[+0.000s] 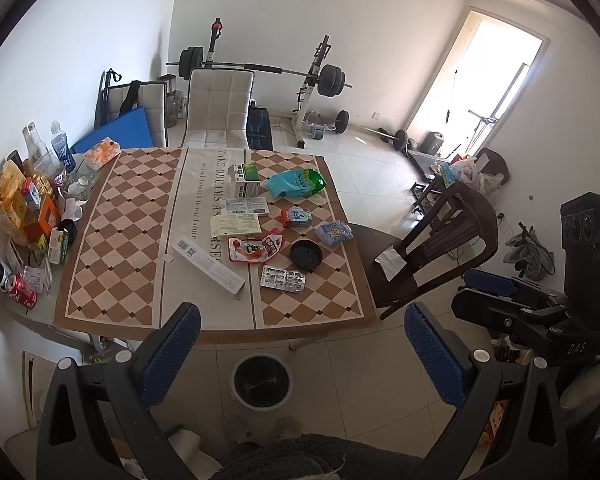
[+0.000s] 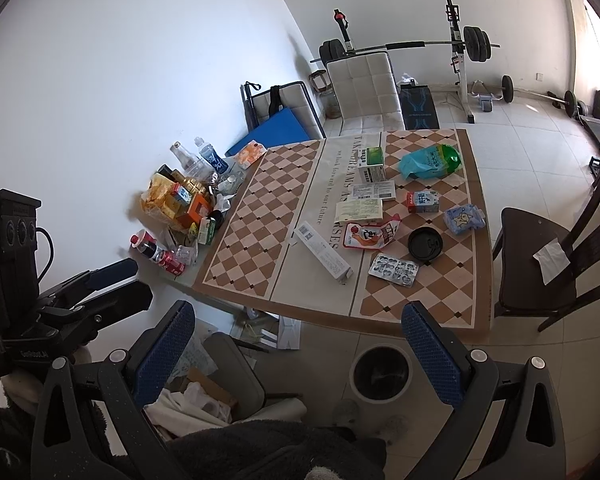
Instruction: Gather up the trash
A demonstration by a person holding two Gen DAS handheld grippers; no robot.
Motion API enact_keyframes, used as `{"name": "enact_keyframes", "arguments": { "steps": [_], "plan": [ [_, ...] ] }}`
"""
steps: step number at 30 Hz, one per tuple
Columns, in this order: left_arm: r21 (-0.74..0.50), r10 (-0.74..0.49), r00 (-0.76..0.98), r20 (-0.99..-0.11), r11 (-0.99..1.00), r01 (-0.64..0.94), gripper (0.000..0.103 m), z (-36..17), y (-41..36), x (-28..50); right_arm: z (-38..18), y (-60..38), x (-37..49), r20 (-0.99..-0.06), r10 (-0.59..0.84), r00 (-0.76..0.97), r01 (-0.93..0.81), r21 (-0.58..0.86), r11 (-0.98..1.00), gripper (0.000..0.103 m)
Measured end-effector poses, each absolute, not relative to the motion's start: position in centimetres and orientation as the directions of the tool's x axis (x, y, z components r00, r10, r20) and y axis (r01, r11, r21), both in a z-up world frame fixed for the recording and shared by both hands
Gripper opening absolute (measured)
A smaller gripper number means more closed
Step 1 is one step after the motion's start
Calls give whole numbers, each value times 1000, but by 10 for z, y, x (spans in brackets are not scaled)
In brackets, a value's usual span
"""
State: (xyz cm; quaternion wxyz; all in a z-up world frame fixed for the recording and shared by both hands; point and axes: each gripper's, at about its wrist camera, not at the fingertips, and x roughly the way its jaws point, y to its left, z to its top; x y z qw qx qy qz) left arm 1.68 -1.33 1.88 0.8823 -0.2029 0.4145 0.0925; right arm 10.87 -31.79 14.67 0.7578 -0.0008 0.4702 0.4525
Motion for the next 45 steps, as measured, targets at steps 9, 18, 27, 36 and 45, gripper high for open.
{"name": "enact_keyframes", "arguments": {
  "steps": [9,18,27,36,45],
  "plan": [
    [-280,-3,642,-766,901,-330,103,20,-17,15,147,-318,110,-713,685,150,-688,422,590,103],
    [-284,-8,649,-761,903,-322,103,32,-16,7,152,-315,99,-711,687,149,-692,422,586,103],
    [-283,-7,653,-757,905,-318,103,37,-16,7,151,-316,97,-709,688,153,-692,420,587,103],
    [-285,-8,656,-755,905,-316,103,37,-17,6,153,-314,96,-708,689,152,-694,420,585,103],
    [-283,-6,657,-754,906,-316,103,39,-20,7,154,-314,95,-706,692,152,-695,422,583,103]
  ]
}}
